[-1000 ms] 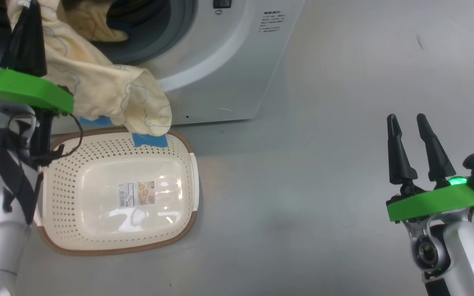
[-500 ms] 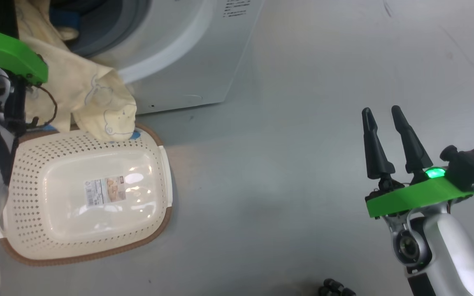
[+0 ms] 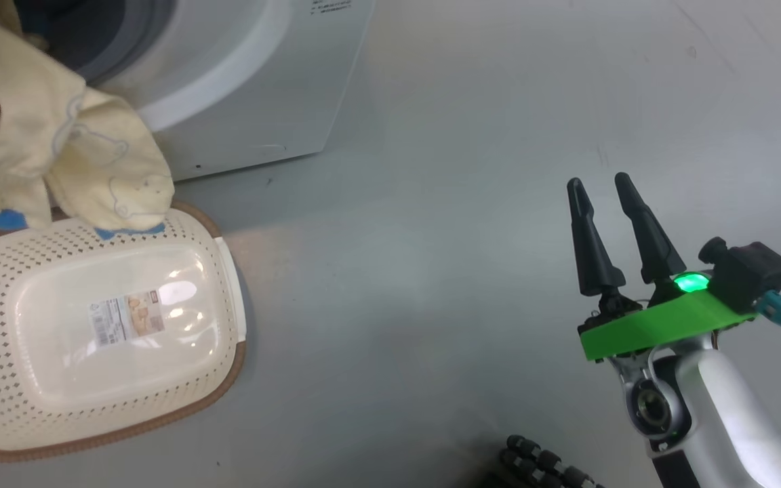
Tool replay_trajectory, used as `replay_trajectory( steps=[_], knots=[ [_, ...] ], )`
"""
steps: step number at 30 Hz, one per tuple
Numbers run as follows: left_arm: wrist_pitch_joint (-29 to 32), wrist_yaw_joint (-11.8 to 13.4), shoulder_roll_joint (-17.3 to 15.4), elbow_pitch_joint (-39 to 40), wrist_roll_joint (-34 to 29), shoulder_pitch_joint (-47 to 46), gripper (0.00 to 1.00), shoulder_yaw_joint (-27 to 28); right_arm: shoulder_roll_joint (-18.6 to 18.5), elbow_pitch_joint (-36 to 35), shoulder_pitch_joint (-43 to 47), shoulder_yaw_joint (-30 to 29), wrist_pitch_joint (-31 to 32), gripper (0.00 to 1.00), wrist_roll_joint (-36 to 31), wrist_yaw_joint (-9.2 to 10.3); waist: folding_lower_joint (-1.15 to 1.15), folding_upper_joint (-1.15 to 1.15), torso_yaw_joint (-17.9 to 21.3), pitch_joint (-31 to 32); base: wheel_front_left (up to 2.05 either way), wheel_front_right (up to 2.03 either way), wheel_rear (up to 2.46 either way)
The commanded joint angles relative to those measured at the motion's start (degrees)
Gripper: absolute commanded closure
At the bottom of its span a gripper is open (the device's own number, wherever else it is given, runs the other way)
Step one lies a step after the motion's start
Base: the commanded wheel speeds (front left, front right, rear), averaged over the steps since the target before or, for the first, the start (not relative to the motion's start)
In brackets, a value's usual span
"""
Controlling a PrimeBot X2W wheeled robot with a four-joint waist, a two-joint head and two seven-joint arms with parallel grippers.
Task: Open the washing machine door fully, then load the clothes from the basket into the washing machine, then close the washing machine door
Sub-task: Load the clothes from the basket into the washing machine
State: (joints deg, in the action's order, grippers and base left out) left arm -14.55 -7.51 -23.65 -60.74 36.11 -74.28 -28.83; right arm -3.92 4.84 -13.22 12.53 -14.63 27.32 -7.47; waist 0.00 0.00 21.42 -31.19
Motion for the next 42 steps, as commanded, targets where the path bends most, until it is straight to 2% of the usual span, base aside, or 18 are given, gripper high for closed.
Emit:
replay_trajectory(
  steps=[1,5,10,13,14,19,20,22,33,42],
  knots=[
    [-0.41,0.02,-3.61,3.42,-1.05,-4.24,1.00,2.25,-0.15,-1.91,-0.67,0.90,-0.37,0.00,0.39,-0.02,0.00,0.00,0.37,-0.64,0.00,0.00,0.00],
    [-0.43,0.75,-4.86,11.31,-4.74,-5.17,1.00,7.71,0.13,-2.35,-1.23,0.89,-0.37,0.00,0.42,-0.02,0.00,0.00,0.63,-1.97,0.00,0.00,0.00],
    [-0.44,0.67,-4.17,18.41,-9.86,-2.69,1.00,14.62,0.50,-2.40,-2.02,1.01,-0.37,0.00,0.41,-0.02,0.00,0.00,0.64,-2.82,0.00,0.00,0.00],
    [-0.44,0.34,-3.03,16.37,-11.51,-0.35,1.00,15.46,0.67,-2.34,-2.31,1.16,-0.37,0.00,0.46,-0.02,0.00,0.00,0.54,-3.01,0.00,0.00,0.00],
    [-0.44,0.18,-2.48,13.44,-11.79,0.24,1.00,15.30,0.76,-2.26,-2.46,1.36,-0.37,0.00,0.49,-0.02,0.00,0.00,0.52,-3.01,0.00,0.00,0.00],
    [-0.43,0.05,-1.55,6.33,-11.69,-0.25,1.00,12.16,0.89,-2.12,-2.72,1.49,-0.37,0.00,0.61,-0.02,0.00,0.00,0.37,-2.84,0.00,0.00,0.00],
    [-0.18,0.05,-1.32,4.50,-11.10,-0.58,0.74,11.20,0.91,-2.07,-2.73,1.49,-0.37,0.00,0.63,-0.02,0.00,0.00,0.32,-2.74,0.00,0.00,0.00],
    [-0.21,0.04,-1.35,2.10,-10.39,-1.68,0.00,9.46,0.94,-2.02,-2.77,1.51,-0.37,0.00,0.65,-0.02,0.00,0.00,0.19,-2.63,0.00,0.00,0.00],
    [-0.21,0.03,-0.54,-3.32,-4.77,-3.90,0.00,4.20,1.01,-1.84,-3.06,1.40,-0.37,0.00,0.69,-0.02,0.00,0.00,-0.58,-1.97,0.00,0.00,0.00],
    [-0.42,0.03,0.49,0.80,0.37,-1.48,0.00,4.33,1.02,-1.85,-3.26,0.45,-0.37,0.00,0.29,-0.02,0.00,0.00,-1.88,-1.29,0.00,0.00,0.00]
  ],
)
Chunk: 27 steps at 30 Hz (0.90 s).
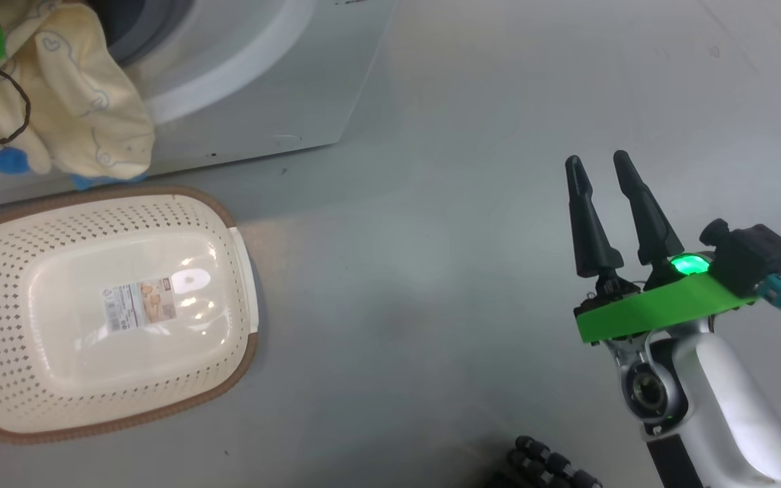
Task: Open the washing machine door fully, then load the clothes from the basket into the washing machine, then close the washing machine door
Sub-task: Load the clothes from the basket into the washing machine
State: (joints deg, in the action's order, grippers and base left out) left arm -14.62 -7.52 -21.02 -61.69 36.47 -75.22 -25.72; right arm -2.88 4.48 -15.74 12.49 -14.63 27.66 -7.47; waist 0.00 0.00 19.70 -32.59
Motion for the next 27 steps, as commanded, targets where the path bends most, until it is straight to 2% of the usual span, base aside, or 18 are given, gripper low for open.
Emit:
replay_trajectory(
  steps=[1,17,27],
  knots=[
    [-0.36,0.04,-2.04,2.58,0.06,0.04,0.00,1.50,-0.01,-1.50,-0.79,0.37,-0.37,0.00,-0.11,-0.02,0.00,0.00,-0.33,0.21,0.00,0.00,0.00],
    [-0.38,0.04,1.70,14.63,-2.24,13.34,0.00,9.92,-2.13,-0.76,-0.48,-1.44,-0.37,0.00,-0.54,-0.02,0.00,0.00,-3.75,5.23,0.00,0.00,0.00],
    [-0.38,0.03,4.46,21.45,-8.71,26.30,0.00,13.42,-4.99,0.22,2.63,-3.05,-0.37,0.00,-0.62,-0.02,0.00,0.00,-7.42,11.76,0.00,0.00,0.00]
  ],
)
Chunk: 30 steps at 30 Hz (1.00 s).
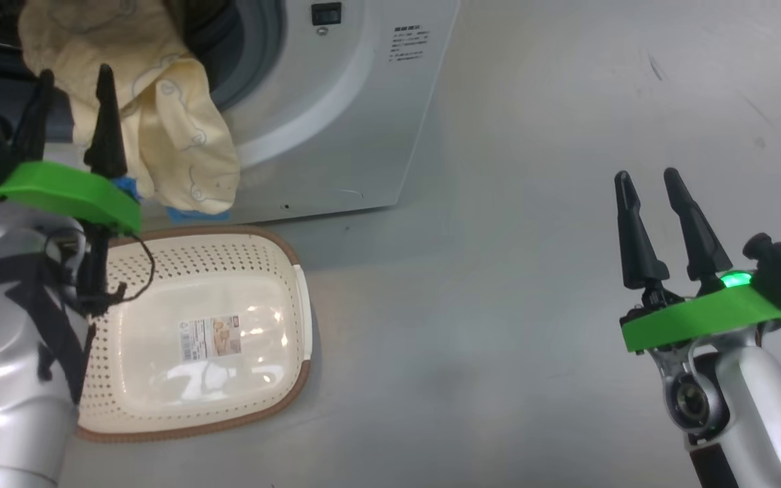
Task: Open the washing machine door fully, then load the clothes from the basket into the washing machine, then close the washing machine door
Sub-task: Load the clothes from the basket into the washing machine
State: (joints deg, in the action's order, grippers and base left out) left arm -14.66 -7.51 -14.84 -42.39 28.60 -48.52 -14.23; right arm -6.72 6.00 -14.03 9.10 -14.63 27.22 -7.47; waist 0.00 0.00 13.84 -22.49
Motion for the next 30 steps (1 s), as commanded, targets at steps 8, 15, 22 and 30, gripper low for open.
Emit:
replay_trajectory(
  steps=[8,15,22,30],
  knots=[
    [-0.33,0.02,0.50,5.35,-2.44,7.29,0.00,4.14,-2.93,-0.95,3.25,-1.21,-0.37,0.00,0.06,-0.02,0.00,0.00,-4.38,5.19,0.00,0.00,0.00],
    [-0.33,0.02,0.81,8.70,-3.05,14.17,0.00,5.54,-4.12,-0.55,5.03,-1.98,-0.37,0.00,0.33,-0.02,0.00,0.00,-6.16,8.53,0.00,0.00,0.00],
    [-0.34,0.02,0.86,12.64,-3.87,20.88,0.00,6.30,-4.78,-0.52,7.28,-3.15,-0.37,0.00,0.44,-0.02,0.00,0.00,-7.82,11.17,0.00,0.00,0.00],
    [-0.34,0.02,1.39,17.84,-4.77,28.42,0.00,9.94,-5.52,-0.78,9.65,-4.19,-0.37,0.00,0.61,-0.02,0.00,0.00,-9.03,13.49,0.00,0.00,0.00]
  ],
)
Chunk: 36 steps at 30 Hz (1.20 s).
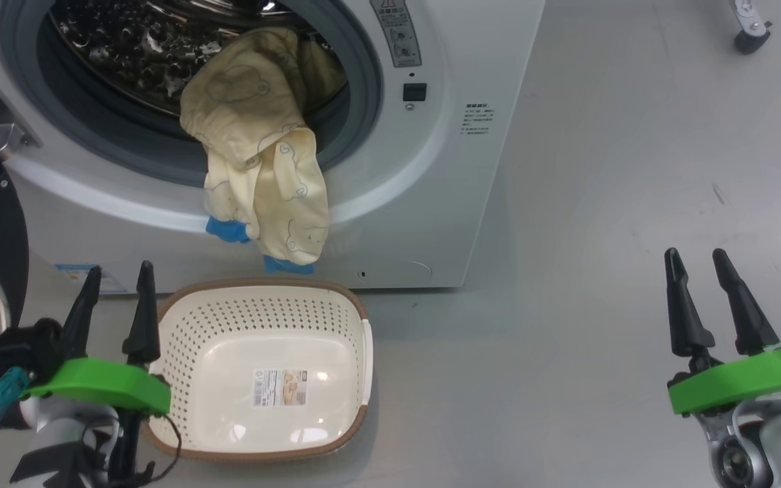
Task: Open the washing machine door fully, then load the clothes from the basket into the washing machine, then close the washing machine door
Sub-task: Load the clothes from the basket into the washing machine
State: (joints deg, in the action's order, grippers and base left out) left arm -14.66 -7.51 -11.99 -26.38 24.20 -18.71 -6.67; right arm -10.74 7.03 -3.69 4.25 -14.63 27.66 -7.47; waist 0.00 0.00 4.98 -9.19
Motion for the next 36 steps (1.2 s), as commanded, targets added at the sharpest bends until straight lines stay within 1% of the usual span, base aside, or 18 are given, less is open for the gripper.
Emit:
replay_trajectory(
  steps=[1,8,14,22,27,36],
  knots=[
    [-0.34,0.02,-1.42,2.51,-0.46,-0.57,0.00,2.74,-1.56,-1.83,-0.50,0.55,-0.37,0.00,0.18,-0.02,0.00,0.00,-0.30,0.35,0.00,0.00,0.00],
    [-0.34,0.02,-0.97,7.29,-1.69,6.49,0.00,5.30,-1.80,-2.05,0.87,-0.08,-0.37,0.00,0.09,-0.02,0.00,0.00,-0.72,1.98,0.00,0.00,0.00],
    [-0.34,0.02,-0.42,10.23,-2.60,9.85,0.00,6.77,-1.89,-2.36,1.30,-0.34,-0.37,0.00,0.06,-0.02,0.00,0.00,-0.78,2.11,0.00,0.00,0.00],
    [-0.34,0.02,0.09,11.23,-3.16,10.31,0.00,7.21,-1.96,-2.57,1.15,-0.35,-0.37,0.00,-0.01,-0.02,0.00,0.00,-0.65,1.54,0.00,0.00,0.00],
    [-0.34,0.02,0.40,10.99,-3.01,10.10,0.00,6.52,-1.85,-2.85,0.73,-0.14,-0.37,0.00,-0.05,-0.02,0.00,0.00,-0.20,0.62,0.00,0.00,0.00],
    [-0.34,0.02,0.50,8.30,-1.71,6.84,0.00,4.54,-0.79,-3.68,-0.91,0.04,-0.37,0.00,-0.32,-0.02,0.00,0.00,0.71,-4.17,0.00,0.00,0.00]
  ],
)
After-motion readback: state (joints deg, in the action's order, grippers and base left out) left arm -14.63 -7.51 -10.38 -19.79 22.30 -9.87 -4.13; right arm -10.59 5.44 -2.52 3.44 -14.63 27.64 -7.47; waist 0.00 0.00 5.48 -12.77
